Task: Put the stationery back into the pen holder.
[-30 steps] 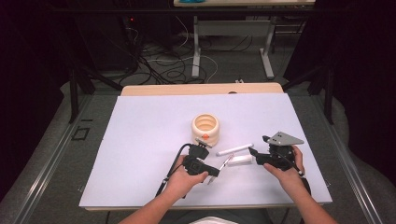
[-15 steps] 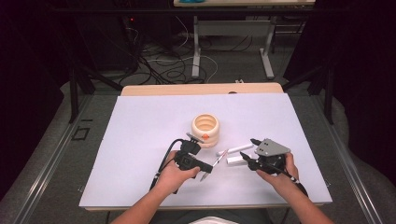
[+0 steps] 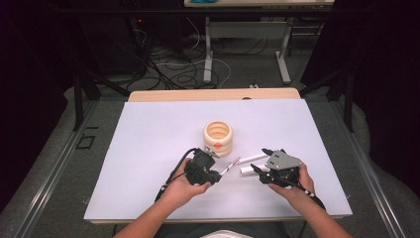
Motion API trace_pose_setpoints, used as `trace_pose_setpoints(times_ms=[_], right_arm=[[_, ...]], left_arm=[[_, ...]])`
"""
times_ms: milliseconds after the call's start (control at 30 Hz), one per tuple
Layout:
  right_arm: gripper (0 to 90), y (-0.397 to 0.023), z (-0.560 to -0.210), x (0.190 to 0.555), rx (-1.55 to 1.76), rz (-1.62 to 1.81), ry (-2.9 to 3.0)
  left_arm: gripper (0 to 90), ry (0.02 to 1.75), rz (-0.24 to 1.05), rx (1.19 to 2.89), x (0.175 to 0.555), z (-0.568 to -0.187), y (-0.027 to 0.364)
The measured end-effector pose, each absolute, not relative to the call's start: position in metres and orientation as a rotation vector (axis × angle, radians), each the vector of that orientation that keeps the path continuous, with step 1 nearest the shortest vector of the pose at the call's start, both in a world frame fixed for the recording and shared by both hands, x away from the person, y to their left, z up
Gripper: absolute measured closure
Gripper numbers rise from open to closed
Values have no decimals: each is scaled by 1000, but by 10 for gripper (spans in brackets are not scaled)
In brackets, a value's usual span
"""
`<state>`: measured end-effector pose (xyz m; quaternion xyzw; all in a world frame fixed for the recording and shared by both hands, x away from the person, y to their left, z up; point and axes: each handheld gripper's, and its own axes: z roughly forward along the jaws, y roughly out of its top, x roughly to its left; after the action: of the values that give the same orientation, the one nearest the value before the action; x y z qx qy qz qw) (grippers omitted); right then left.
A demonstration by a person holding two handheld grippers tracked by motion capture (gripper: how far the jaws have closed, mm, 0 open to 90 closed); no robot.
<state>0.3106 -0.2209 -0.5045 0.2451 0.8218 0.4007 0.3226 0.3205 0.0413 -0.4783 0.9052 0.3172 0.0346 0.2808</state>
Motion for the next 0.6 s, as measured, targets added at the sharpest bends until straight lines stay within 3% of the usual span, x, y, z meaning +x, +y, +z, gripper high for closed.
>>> trace_pose_setpoints(times_ms=[300, 600], right_arm=[[356, -222, -504, 311, 668, 1056, 2170], [353, -223, -504, 312, 678, 1055, 2175]], left_arm=[[801, 492, 594, 2568, 290, -477, 30], [801, 155, 1078, 2571, 268, -490, 27]])
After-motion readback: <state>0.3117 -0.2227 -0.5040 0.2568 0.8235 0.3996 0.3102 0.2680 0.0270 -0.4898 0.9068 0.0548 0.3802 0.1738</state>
